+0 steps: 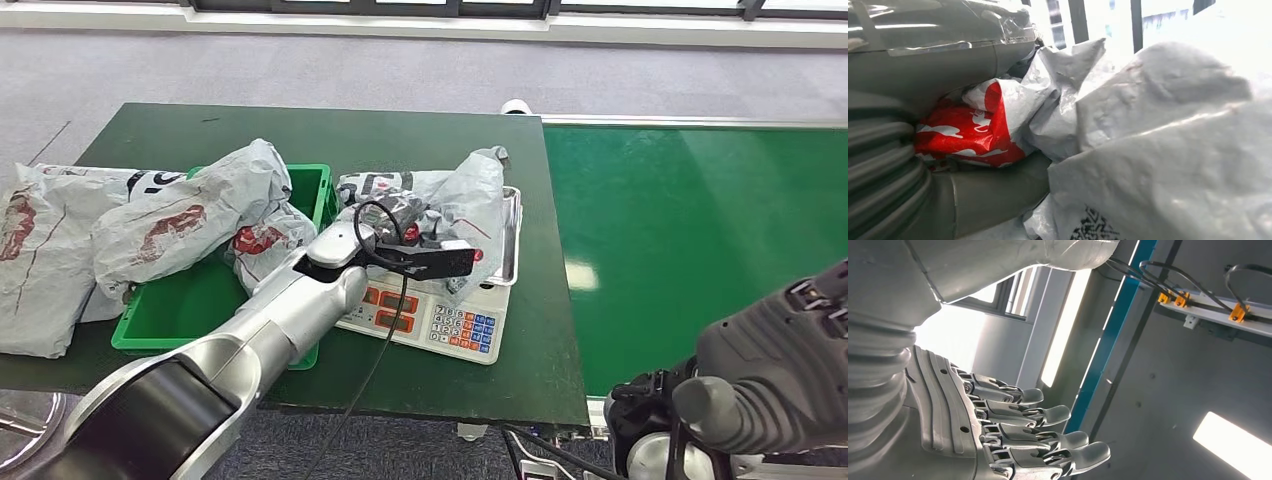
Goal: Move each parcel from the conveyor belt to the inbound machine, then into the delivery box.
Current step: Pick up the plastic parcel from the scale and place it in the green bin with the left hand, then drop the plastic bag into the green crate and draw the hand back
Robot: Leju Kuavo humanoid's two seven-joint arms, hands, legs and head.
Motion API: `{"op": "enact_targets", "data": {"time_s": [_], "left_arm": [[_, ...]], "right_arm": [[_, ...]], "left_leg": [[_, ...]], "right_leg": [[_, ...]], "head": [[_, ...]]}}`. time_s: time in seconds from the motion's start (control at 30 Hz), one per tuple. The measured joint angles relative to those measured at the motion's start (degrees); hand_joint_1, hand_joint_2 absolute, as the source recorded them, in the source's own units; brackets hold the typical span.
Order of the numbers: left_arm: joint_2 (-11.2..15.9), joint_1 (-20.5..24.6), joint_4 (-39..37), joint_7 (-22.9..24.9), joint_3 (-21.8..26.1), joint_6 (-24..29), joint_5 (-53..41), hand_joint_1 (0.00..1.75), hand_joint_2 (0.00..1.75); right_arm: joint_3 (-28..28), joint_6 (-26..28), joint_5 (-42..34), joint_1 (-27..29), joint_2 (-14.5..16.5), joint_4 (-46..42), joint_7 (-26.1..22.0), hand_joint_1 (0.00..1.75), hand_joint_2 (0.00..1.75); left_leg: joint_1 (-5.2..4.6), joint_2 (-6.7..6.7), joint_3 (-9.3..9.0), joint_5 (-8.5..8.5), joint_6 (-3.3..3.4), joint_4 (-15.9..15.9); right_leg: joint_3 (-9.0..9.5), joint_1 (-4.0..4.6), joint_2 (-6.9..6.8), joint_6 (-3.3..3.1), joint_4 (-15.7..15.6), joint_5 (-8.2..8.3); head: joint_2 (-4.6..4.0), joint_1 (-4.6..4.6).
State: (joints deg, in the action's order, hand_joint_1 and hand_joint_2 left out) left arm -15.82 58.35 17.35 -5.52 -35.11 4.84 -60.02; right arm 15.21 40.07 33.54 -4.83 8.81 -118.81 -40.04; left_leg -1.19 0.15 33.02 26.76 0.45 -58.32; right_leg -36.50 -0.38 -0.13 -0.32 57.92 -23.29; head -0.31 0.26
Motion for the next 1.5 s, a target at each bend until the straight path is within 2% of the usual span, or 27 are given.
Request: {"op": "enact_targets", "data": {"time_s": [0.3, 0.53, 0.6, 0.7, 0.8, 0.87, 1.03, 1.17, 1.3, 1.5], "left_arm": [[0.02, 1.75, 2.67, -4.63, 3.01, 3.52, 2.41, 1.75, 1.75], [0.89, 2.18, 5.14, -4.7, 5.0, 8.91, 1.85, 1.75, 1.75], [1.34, 2.22, 5.95, -2.55, 5.29, 13.29, -0.35, 1.75, 1.75], [2.7, 2.22, 7.33, 2.15, 5.75, 22.55, -5.21, 1.75, 1.75], [5.25, 2.21, 8.28, 6.5, 7.04, 30.98, -11.53, 1.75, 1.75], [7.25, 2.19, 8.83, 8.02, 9.07, 34.03, -15.1, 1.75, 1.75], [12.03, 2.06, 8.78, 10.56, 16.66, 35.05, -20.94, 1.75, 1.75], [14.9, 1.27, 6.6, 12.04, 22.96, 35.09, -20.84, 1.75, 1.75], [16.47, -0.04, 5.39, 12.08, 27.18, 35.09, -20.12, 1.75, 1.75], [17.4, -0.6, 4.26, 12.05, 29.14, 35.11, -20.1, 1.75, 1.75]], "right_arm": [[-0.1, -0.01, 0.67, 0.77, 0.37, -0.09, 0.04, 0.0, 1.75], [-0.26, 0.01, 1.84, 1.53, 0.89, -0.09, 0.04, 0.0, 1.75], [-0.26, 0.01, 2.37, 1.72, 1.2, -0.09, 0.04, 0.0, 1.75], [-0.26, 0.02, 3.52, 1.89, 1.86, -0.09, 0.04, 0.0, 1.75], [-0.26, 0.01, 4.8, 1.89, 2.75, -0.09, 0.03, 0.0, 1.75], [-0.26, 0.01, 5.43, 1.88, 3.37, -0.09, 0.03, 0.0, 1.75], [-0.27, 0.02, 6.69, 1.89, 4.65, -0.1, 0.03, 0.0, 1.75], [-0.32, 0.02, 7.79, 1.89, 5.64, -0.14, 0.03, 0.0, 1.75], [-0.51, 0.02, 8.11, 1.89, 6.27, -0.14, 0.03, 0.0, 1.75], [-0.59, 0.02, 8.13, 1.88, 6.73, -0.14, 0.03, 0.0, 1.75]], "left_leg": [[0.0, 0.0, 0.07, 0.04, 0.01, 0.0], [0.0, 0.0, 0.08, 0.04, 0.01, 0.0], [0.01, 0.0, 0.09, 0.04, 0.01, 0.01], [0.01, 0.02, 0.11, 0.04, 0.0, 0.01], [0.03, 0.05, 0.11, 0.03, -0.02, 0.02], [0.05, 0.07, 0.1, 0.02, -0.03, 0.02], [0.08, 0.08, 0.09, -0.03, -0.11, 0.03], [0.08, 0.08, 0.1, -0.04, -0.12, 0.03], [0.08, -0.04, 0.14, -0.04, -0.12, 0.03], [0.07, -0.1, 0.19, -0.03, -0.12, 0.02]], "right_leg": [[-0.05, -0.01, 0.01, 0.02, 0.0, -0.02], [-0.06, 0.0, 0.0, 0.01, 0.0, -0.03], [-0.07, 0.0, 0.0, 0.01, 0.0, -0.03], [-0.09, 0.0, 0.01, 0.01, 0.01, -0.03], [-0.1, 0.01, 0.06, -0.01, 0.03, -0.03], [-0.1, 0.04, 0.09, -0.03, 0.04, -0.04], [-0.13, 0.07, 0.11, -0.08, 0.06, -0.05], [-0.15, 0.08, 0.12, -0.1, 0.08, -0.06], [-0.17, 0.08, 0.04, -0.11, 0.08, -0.06], [-0.17, 0.06, 0.01, -0.11, 0.07, -0.06]], "head": [[0.0, -0.01], [-0.01, -0.01], [-0.01, 0.0], [-0.01, 0.0], [0.0, -0.01], [0.0, -0.02], [-0.01, -0.02], [-0.01, -0.02], [-0.01, -0.02], [0.0, -0.02]]}}
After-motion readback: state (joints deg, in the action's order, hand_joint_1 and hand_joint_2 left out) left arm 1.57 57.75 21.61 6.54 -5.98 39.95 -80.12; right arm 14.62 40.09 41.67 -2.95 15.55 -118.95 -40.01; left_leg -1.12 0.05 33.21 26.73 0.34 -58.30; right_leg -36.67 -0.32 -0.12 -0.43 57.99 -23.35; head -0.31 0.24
